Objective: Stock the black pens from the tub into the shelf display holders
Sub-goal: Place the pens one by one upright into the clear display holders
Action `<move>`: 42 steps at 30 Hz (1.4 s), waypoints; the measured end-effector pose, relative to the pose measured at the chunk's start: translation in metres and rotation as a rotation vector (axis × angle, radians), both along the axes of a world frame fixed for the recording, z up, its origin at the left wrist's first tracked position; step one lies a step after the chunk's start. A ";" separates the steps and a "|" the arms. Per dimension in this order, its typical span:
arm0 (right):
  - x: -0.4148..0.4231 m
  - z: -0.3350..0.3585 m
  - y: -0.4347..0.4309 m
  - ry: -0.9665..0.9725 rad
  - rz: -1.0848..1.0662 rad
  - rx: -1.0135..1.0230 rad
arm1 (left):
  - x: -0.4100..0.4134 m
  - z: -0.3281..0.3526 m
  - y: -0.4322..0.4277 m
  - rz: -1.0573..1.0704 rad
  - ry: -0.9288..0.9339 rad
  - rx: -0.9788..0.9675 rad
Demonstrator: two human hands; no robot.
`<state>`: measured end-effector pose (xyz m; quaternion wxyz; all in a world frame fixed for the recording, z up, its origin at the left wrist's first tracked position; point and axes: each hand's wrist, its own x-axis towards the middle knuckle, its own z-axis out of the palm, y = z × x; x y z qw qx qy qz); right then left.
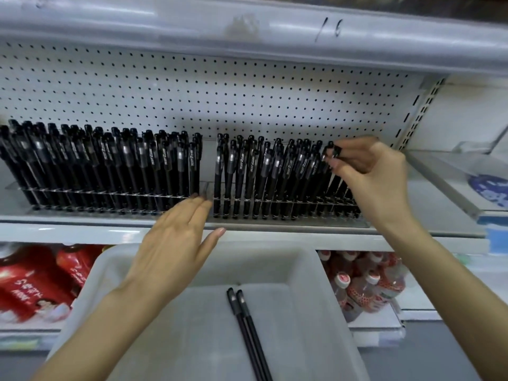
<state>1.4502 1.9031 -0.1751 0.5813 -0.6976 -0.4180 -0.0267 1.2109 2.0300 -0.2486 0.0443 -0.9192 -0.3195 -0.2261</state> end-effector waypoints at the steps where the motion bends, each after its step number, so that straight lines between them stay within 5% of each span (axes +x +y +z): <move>1: 0.000 0.002 0.001 0.004 -0.001 -0.010 | 0.001 0.000 0.000 -0.004 -0.004 -0.008; 15: -0.003 -0.001 0.002 -0.127 -0.087 -0.159 | 0.000 0.001 -0.002 -0.010 -0.026 -0.099; 23: -0.044 0.008 -0.027 -0.161 -0.025 -0.041 | -0.013 0.005 -0.012 -0.026 -0.034 -0.212; 25: -0.069 -0.009 -0.029 -0.065 0.124 -0.152 | -0.018 0.000 -0.011 -0.023 -0.013 -0.197; 28: -0.102 -0.059 -0.019 0.052 0.320 -0.595 | -0.025 -0.008 -0.008 0.010 0.047 -0.220; 32: -0.116 -0.123 -0.006 0.057 0.334 -0.987 | -0.036 -0.019 -0.008 -0.020 0.122 -0.258; 42: -0.126 -0.155 0.004 0.050 0.249 -1.048 | -0.038 -0.037 -0.004 -0.057 0.110 -0.252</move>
